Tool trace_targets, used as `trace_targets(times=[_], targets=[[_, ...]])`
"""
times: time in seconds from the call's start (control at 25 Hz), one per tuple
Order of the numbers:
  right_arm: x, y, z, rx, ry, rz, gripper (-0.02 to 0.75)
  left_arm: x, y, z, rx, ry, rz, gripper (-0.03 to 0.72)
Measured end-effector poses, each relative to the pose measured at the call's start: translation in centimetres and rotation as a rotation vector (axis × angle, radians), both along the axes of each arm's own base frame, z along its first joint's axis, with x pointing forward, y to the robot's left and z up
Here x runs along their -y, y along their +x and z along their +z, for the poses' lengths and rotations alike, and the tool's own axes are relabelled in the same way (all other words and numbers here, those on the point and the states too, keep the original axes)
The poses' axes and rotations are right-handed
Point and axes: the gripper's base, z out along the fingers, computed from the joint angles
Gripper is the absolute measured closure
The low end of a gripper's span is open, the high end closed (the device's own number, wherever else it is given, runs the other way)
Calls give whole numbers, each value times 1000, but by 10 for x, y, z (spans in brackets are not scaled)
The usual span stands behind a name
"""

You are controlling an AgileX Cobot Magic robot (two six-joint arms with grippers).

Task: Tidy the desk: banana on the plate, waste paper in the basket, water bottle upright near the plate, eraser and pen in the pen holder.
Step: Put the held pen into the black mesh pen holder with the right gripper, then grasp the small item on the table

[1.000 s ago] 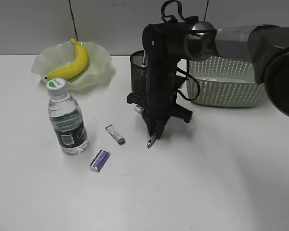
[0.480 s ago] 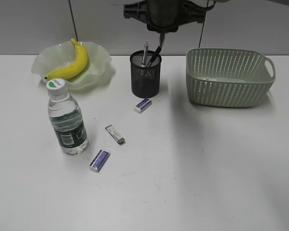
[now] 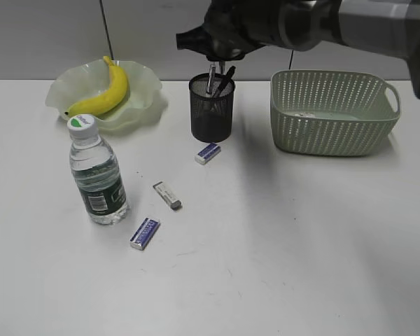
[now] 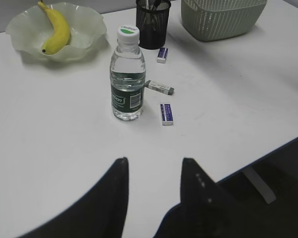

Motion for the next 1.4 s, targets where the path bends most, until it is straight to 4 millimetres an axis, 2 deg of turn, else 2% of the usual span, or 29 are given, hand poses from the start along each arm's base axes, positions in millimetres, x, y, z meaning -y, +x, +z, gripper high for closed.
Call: trace_targets(times=[0.2,0.28,0.52,0.6,0.68,0.84,0.96,1.12,1.2,1.32,1.4], targets=[[-1,4,-20,-23,-15,7,626,0,0,0,0,0,0,423],[-3,5,-24,-21,-3,23,595,0,0,0,0,0,0,423],[-5,5,-25,-22,9,30,302,0,0,0,0,0,0,424],[-2,4,-25,-38,4,7,253,0,0,0,0,0,0,424],[2,0,-21,-80,-30,-28,236,0,0,0,0,0,0,424],[9,-21,17,-186,-121,43,227,0,0,0,0,0,0,424],[14,-44,54,-259,-190,122,226,0,0,0,0,0,0,424],[33,-78,95,-368,-336,173,241,0,0,0,0,0,0,424],[43,-93,112,-379,-365,231,288,0,0,0,0,0,0,424],[59,-123,124,-427,-355,307,387,0,0,0,0,0,0,424],[74,-146,124,-475,-359,342,449,0,0,0,0,0,0,424]])
